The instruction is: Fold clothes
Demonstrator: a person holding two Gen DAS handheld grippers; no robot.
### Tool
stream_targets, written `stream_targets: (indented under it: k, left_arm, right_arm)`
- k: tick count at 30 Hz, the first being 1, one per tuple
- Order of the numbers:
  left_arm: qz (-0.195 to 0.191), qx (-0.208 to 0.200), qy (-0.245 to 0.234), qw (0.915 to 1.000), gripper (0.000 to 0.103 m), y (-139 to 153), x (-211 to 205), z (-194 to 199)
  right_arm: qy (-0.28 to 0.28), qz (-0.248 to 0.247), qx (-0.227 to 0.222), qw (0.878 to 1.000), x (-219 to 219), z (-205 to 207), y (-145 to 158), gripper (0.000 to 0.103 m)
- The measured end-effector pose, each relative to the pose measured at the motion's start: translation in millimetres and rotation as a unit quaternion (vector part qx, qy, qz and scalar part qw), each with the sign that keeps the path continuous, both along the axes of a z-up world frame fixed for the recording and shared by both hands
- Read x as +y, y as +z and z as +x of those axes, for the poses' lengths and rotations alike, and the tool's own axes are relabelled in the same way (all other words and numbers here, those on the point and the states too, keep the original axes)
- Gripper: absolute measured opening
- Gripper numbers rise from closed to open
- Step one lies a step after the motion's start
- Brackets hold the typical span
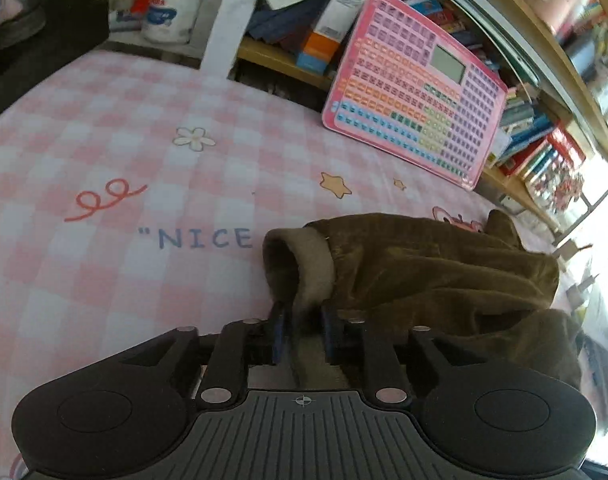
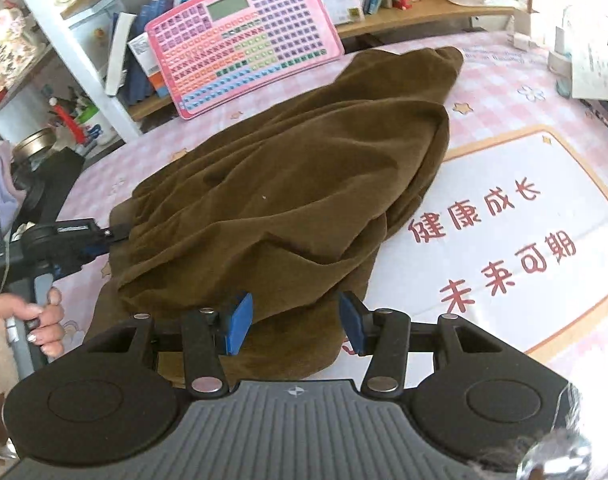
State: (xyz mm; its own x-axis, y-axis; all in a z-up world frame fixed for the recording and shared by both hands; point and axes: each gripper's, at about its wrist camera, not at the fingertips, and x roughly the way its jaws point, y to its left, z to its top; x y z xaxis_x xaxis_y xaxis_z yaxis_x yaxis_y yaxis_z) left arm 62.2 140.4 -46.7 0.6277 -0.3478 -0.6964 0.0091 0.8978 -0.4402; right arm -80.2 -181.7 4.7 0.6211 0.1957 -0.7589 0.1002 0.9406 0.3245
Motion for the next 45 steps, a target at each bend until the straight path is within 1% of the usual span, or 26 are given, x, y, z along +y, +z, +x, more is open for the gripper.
stream_targets:
  k: [3, 6, 8, 10, 12, 14, 16, 17, 19, 20, 24, 25, 26, 27, 28, 31, 32, 33, 34, 35, 36, 37, 39, 40, 41, 45]
  left_arm:
    - [-0.008, -0.004, 0.005, 0.9999, 0.03, 3, 6, -4]
    - [-0.005, -0.017, 0.024, 0.9996, 0.03, 10, 10, -14]
    - [-0.009, -0.039, 0.03, 0.9987, 0.03, 19, 11, -23]
    - [-0.015, -0.062, 0.01, 0.9979, 0.03, 27, 8, -33]
    - [-0.016, -0.072, -0.031, 0.9968, 0.03, 32, -1, -39]
    - [-0.01, -0.05, -0.078, 0.9956, 0.03, 27, -14, -40]
    - [0.018, -0.011, -0.112, 0.9935, 0.03, 14, -29, -39]
    - [0.038, -0.006, -0.119, 0.9921, 0.03, 9, -35, -41]
    - [0.062, -0.032, -0.128, 0.9893, 0.031, 8, -40, -49]
    - [0.067, -0.036, -0.13, 0.9885, 0.031, 8, -41, -50]
    - [0.052, -0.024, -0.115, 0.9917, 0.031, 12, -33, -48]
    - [0.048, -0.021, -0.109, 0.9927, 0.031, 14, -31, -48]
    - [0.043, -0.023, -0.104, 0.9934, 0.031, 16, -28, -50]
    - [0.036, -0.026, -0.104, 0.9936, 0.032, 18, -27, -52]
    - [0.032, -0.027, -0.107, 0.9934, 0.032, 19, -25, -56]
    - [0.035, -0.022, -0.111, 0.993, 0.032, 17, -24, -59]
    - [0.035, -0.02, -0.11, 0.9931, 0.032, 16, -23, -59]
    - [0.036, -0.017, -0.109, 0.9933, 0.032, 15, -23, -60]
    - [0.036, -0.014, -0.109, 0.9933, 0.032, 14, -22, -61]
    - [0.037, -0.012, -0.108, 0.9934, 0.032, 13, -22, -61]
    - [0.037, -0.011, -0.107, 0.9935, 0.032, 12, -22, -61]
    - [0.036, -0.01, -0.106, 0.9936, 0.032, 12, -21, -61]
    - [0.029, -0.01, -0.105, 0.994, 0.032, 13, -20, -61]
    - [0.025, -0.01, -0.104, 0.9942, 0.032, 14, -20, -60]
    - [0.023, -0.01, -0.104, 0.9943, 0.032, 15, -19, -60]
    - [0.015, -0.016, -0.107, 0.994, 0.033, 21, -19, -62]
  right_arm:
    - [-0.029, 0.01, 0.009, 0.999, -9, 2, -4, 0.046]
    - [-0.066, 0.029, 0.023, 0.997, -22, 3, -10, 0.046]
    - [-0.088, 0.045, 0.033, 0.995, -31, 3, -14, 0.046]
    - [-0.1, 0.057, 0.042, 0.993, -35, 3, -19, 0.046]
    - [-0.112, 0.068, 0.051, 0.99, -39, 3, -25, 0.046]
    - [-0.117, 0.082, 0.058, 0.988, -40, 6, -29, 0.048]
    - [-0.117, 0.096, 0.061, 0.987, -38, 8, -33, 0.049]
    - [-0.118, 0.101, 0.062, 0.986, -38, 9, -34, 0.049]
    - [-0.119, 0.106, 0.067, 0.985, -36, 13, -38, 0.049]
    - [-0.119, 0.107, 0.069, 0.985, -35, 15, -39, 0.049]
    - [-0.112, 0.099, 0.064, 0.987, -28, 24, -41, 0.048]
    - [-0.111, 0.097, 0.064, 0.987, -26, 26, -42, 0.037]
    - [-0.108, 0.098, 0.065, 0.987, -25, 28, -43, 0.021]
    - [-0.106, 0.097, 0.065, 0.988, -24, 29, -44, 0.014]
    - [-0.112, 0.09, 0.055, 0.988, -23, 29, -40, 0.006]
    - [-0.155, 0.061, -0.038, 0.985, -23, 14, -9, 0.005]
    - [-0.15, 0.037, -0.091, 0.984, -17, 7, 10, 0.005]
    - [-0.132, 0.01, -0.142, 0.981, -9, 1, 29, 0.005]
    - [-0.107, -0.013, -0.183, 0.977, -1, -4, 45, 0.005]
    - [-0.083, -0.029, -0.215, 0.973, 6, -9, 59, 0.005]
    - [-0.057, -0.021, -0.22, 0.974, 10, -9, 64, 0.006]
    - [-0.036, -0.006, -0.207, 0.978, 13, -8, 64, 0.009]
    - [-0.023, 0.013, -0.17, 0.985, 13, -5, 55, 0.028]
    - [-0.038, 0.012, -0.157, 0.987, 7, -6, 51, 0.045]
    - [-0.053, 0.011, -0.143, 0.988, 1, -7, 46, 0.048]
    - [-0.112, 0.008, -0.089, 0.99, -23, -10, 27, 0.047]
